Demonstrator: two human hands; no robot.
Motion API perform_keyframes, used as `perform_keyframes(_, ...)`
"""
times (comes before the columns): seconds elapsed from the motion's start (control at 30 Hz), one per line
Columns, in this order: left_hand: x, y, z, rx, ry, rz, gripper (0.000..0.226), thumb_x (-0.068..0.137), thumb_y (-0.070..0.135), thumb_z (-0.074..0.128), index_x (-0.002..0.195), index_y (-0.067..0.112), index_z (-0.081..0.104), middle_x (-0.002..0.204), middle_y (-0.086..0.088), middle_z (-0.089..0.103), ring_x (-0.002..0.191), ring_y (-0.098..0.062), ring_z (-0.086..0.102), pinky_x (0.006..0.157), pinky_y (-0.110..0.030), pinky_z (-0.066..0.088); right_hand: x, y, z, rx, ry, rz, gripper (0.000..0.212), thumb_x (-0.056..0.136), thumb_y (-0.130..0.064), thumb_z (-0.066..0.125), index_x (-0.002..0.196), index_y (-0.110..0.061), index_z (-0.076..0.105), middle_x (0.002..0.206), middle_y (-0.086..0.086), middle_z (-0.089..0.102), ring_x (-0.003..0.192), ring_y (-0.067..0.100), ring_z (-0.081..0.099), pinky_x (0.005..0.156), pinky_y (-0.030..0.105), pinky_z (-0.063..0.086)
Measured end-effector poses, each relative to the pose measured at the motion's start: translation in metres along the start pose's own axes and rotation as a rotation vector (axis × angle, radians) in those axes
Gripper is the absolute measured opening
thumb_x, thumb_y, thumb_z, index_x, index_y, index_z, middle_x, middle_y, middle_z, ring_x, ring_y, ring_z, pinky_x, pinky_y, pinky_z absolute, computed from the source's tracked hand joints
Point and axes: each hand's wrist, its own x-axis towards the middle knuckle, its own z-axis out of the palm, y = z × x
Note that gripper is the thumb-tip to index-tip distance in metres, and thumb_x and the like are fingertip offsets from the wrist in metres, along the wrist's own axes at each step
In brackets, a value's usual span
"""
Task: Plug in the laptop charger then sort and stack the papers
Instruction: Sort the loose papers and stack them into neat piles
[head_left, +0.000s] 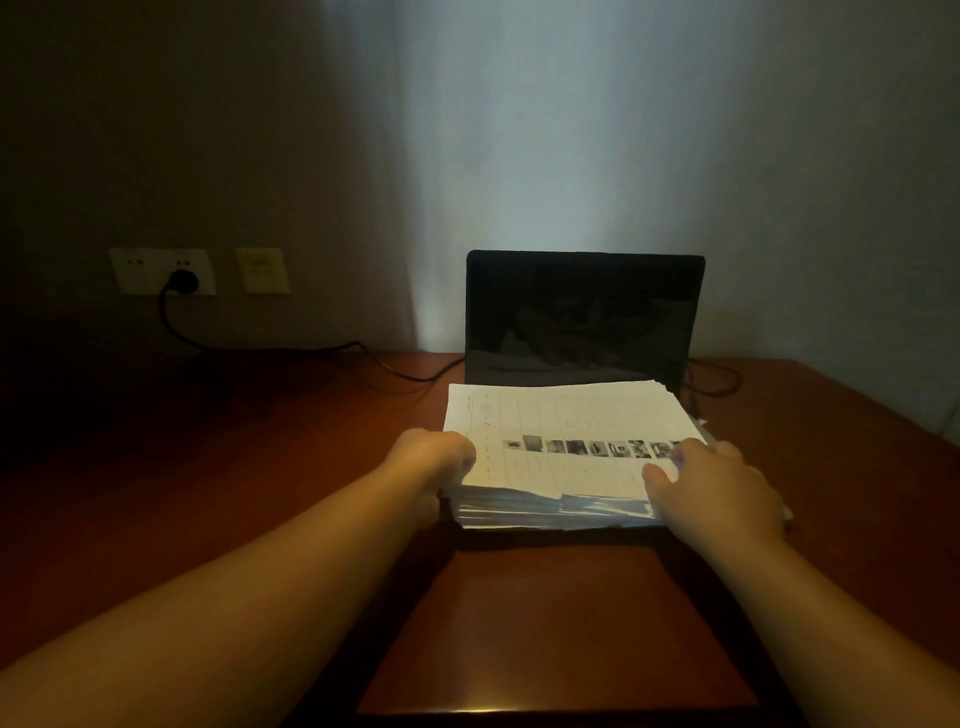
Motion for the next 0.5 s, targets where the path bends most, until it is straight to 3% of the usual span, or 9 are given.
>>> perform_keyframes(0.2,-0.009,-0.001,-0.02,-0.14,-0.1,-0.061,0.012,0.091,0.005,0.062,0.093,0.012,0.053,0.112,-0.01,0.06,0.109,-0.035,0.059,0.08,-0.044,0.057,-0.003,-0.01,0.013,0.039,0.005,-0.05,0.053,0.086,-0.064,0.043,0.127,-0.032,0.055,0.124,0.002,0.056,0.104,0.022,0.055,0.082,0.043,0.055)
perform_keyframes(0.37,-0.023,-0.01,-0.046,-0.664,-0.141,-0.074,0.018,0.097,0.021,0.059,0.109,0.008,0.059,0.104,-0.018,0.066,0.094,-0.034,0.066,0.077,-0.042,0.059,-0.017,-0.031,0.016,0.074,-0.004,-0.081,0.049,0.091,-0.061,0.042,0.13,-0.032,0.053,0.13,0.003,0.053,0.114,0.026,0.05,0.089,0.046,0.051)
perform_keyframes(0.5,-0.023,-0.03,-0.052,-1.008,-0.131,0.01,0.049,0.093,0.052,0.058,0.125,0.014,0.062,0.112,-0.018,0.071,0.103,-0.038,0.068,0.094,-0.052,0.055,-0.028,-0.054,0.02,0.12,-0.017,-0.12,0.053,0.094,-0.064,0.033,0.13,-0.031,0.054,0.131,0.003,0.052,0.116,0.026,0.047,0.092,0.043,0.047)
